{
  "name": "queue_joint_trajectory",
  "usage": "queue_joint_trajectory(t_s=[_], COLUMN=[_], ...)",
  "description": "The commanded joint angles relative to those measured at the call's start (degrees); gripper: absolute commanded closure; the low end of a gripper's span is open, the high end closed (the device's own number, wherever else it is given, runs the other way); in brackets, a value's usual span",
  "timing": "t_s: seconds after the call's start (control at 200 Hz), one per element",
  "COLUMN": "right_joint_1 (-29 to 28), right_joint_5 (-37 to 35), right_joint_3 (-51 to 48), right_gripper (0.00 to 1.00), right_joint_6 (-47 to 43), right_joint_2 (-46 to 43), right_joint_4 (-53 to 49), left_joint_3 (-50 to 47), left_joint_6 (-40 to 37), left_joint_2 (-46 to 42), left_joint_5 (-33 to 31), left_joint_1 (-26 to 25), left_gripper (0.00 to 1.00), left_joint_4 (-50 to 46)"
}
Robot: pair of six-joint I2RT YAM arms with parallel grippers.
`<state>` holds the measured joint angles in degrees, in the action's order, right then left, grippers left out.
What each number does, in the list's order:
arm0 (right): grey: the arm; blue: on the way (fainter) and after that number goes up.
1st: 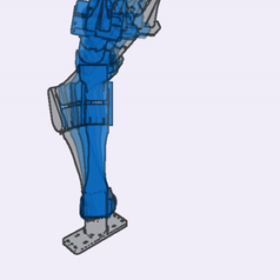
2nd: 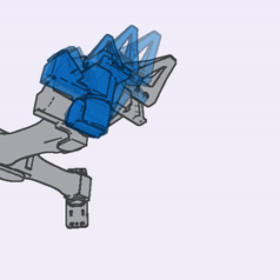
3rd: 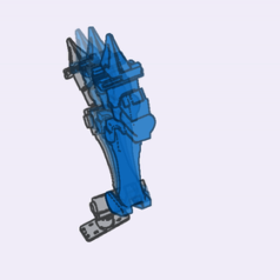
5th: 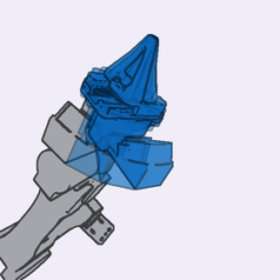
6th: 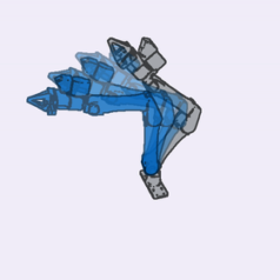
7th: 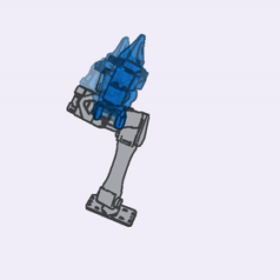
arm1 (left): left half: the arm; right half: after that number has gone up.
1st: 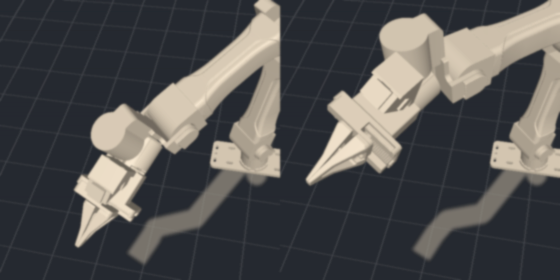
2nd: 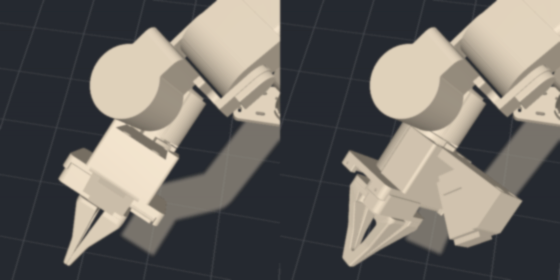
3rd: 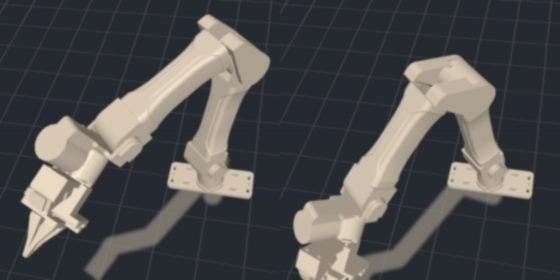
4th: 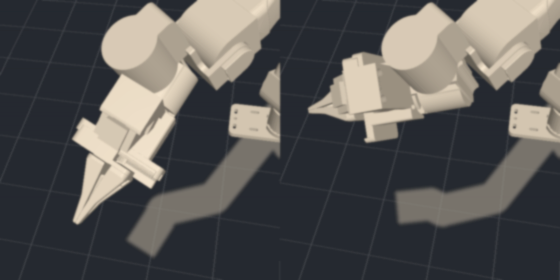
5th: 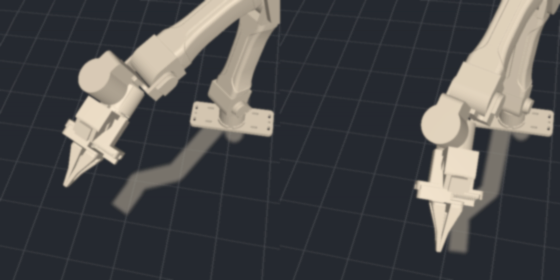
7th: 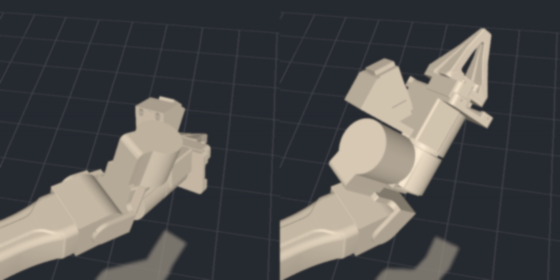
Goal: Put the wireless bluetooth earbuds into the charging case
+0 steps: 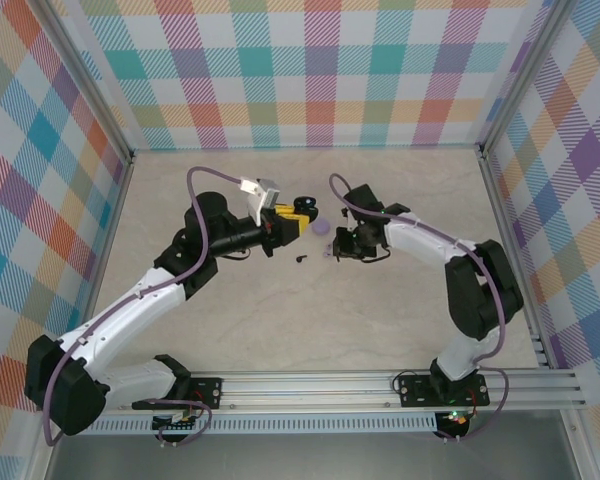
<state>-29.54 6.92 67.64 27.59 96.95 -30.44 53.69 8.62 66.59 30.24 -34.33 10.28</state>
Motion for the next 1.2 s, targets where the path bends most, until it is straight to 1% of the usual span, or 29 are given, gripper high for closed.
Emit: queue_joint_trajectory(t_s=[0.0, 0.16, 0.295, 0.455, 0.605, 0.8, 0.915, 1.0, 1.195], right_joint_1=[0.6, 0.7, 0.7, 0.7, 0.7, 0.6, 0.5, 0.2, -1.5], right_joint_5=[2.5, 5.3, 7.2, 10.6, 14.2, 19.0, 20.7, 22.4, 23.0], right_joint_3=[-2.3, -2.9, -2.8, -2.0, 0.3, 2.8, 3.9, 4.6, 6.8], right_gripper=[0.83, 0.82, 0.82, 0.82, 0.82, 0.81, 0.81, 0.81, 0.81], right_joint_6=[0.6, -1.3, -2.3, -3.4, -4.4, -4.2, -3.4, -3.0, -3.9], right_joint_2=[-5.4, -12.2, -17.9, -25.1, -29.6, -32.3, -32.5, -32.1, -30.6], right_joint_4=[5.4, 6.7, 7.8, 9.8, 10.5, 12.6, 14.7, 16.2, 16.5], left_joint_3=[-1.2, -2.1, -2.9, -4.0, -4.5, -4.4, -4.4, -4.0, -2.8], left_joint_6=[2.7, 3.4, 3.0, 0.6, -1.7, -4.1, -4.6, -4.6, -4.7], left_joint_2=[0.4, 0.1, 0.0, -0.9, -1.2, -0.8, -0.5, -0.3, 0.5], left_joint_5=[-3.2, -6.2, -6.3, -4.4, -1.7, 1.9, 4.4, 5.0, 6.0], left_joint_1=[-0.4, -0.4, -0.4, -0.4, -0.4, -0.4, -0.4, -0.4, -0.7], left_gripper=[0.89, 0.89, 0.89, 0.89, 0.89, 0.89, 0.89, 0.89, 0.89], left_joint_4=[4.6, 5.8, 7.2, 8.8, 10.3, 11.1, 11.9, 11.7, 10.6])
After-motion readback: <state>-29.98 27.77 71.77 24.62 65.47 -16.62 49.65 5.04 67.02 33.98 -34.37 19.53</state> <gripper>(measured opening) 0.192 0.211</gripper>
